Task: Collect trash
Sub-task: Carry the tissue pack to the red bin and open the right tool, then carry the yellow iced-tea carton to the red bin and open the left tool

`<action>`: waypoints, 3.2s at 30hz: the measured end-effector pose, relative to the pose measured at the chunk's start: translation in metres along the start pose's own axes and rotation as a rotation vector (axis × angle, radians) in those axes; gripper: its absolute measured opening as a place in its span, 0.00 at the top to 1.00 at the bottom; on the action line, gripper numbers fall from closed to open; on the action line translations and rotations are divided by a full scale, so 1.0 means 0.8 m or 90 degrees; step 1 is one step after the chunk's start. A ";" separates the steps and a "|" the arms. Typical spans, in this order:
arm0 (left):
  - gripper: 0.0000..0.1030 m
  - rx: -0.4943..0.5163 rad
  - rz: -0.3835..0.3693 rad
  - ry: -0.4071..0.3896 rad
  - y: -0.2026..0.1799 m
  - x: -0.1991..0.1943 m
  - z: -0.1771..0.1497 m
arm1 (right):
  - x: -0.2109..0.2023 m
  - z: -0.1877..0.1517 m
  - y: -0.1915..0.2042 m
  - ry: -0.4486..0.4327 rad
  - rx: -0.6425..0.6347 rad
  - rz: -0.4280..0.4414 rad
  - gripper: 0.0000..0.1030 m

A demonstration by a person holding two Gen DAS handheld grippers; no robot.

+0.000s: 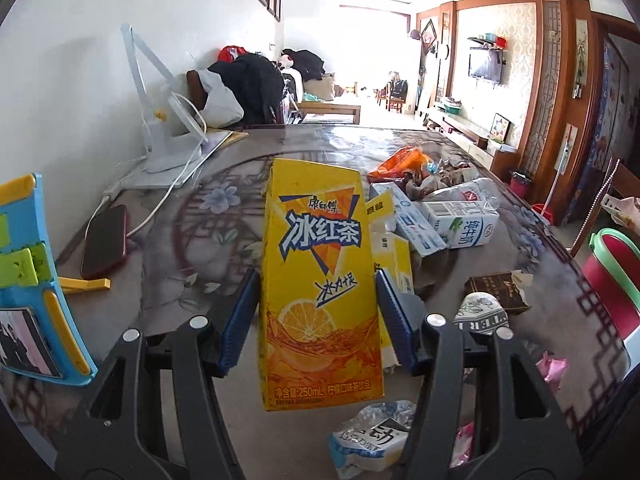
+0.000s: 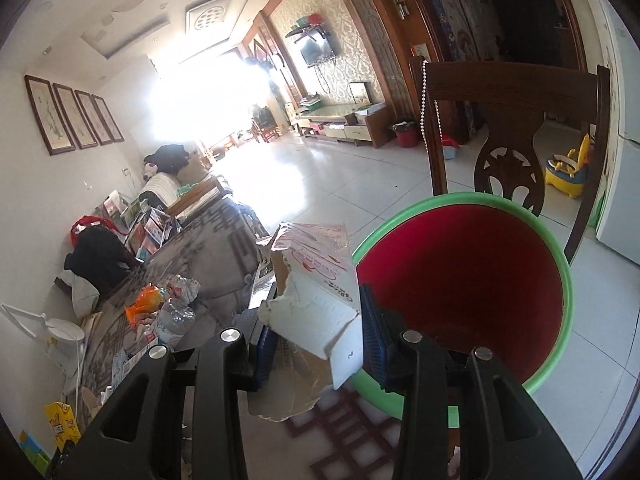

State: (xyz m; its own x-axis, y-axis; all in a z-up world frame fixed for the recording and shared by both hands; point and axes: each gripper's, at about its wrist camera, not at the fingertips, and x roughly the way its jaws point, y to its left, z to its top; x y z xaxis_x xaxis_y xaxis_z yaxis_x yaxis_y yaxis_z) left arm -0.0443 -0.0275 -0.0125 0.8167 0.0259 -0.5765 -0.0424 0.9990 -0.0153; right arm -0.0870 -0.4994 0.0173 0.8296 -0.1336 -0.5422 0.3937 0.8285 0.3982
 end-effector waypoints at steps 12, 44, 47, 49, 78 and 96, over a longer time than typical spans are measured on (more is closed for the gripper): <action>0.44 -0.004 -0.009 0.015 -0.003 0.005 -0.011 | -0.011 0.013 -0.068 0.017 0.067 -0.041 0.64; 0.44 -0.019 -0.018 0.029 0.000 0.011 -0.014 | 0.036 0.004 -0.154 0.150 0.124 -0.143 0.63; 0.44 -0.019 -0.018 0.029 0.000 0.011 -0.014 | 0.038 0.002 -0.150 0.151 0.119 -0.144 0.61; 0.44 -0.018 -0.019 0.029 0.000 0.011 -0.014 | 0.038 0.001 -0.147 0.152 0.113 -0.146 0.61; 0.44 0.165 -0.559 0.172 -0.402 -0.008 0.034 | -0.051 -0.002 -0.148 0.072 0.046 -0.110 0.40; 0.44 0.156 -0.601 0.285 -0.535 0.039 0.024 | -0.061 -0.007 -0.198 0.053 0.105 -0.129 0.40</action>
State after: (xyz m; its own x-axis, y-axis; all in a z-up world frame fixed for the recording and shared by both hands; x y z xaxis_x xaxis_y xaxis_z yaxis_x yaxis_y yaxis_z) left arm 0.0104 -0.4536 -0.0080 0.1707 -0.7270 -0.6651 0.6533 0.5888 -0.4759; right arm -0.1921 -0.6210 -0.0229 0.6950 -0.2371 -0.6788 0.6128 0.6891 0.3867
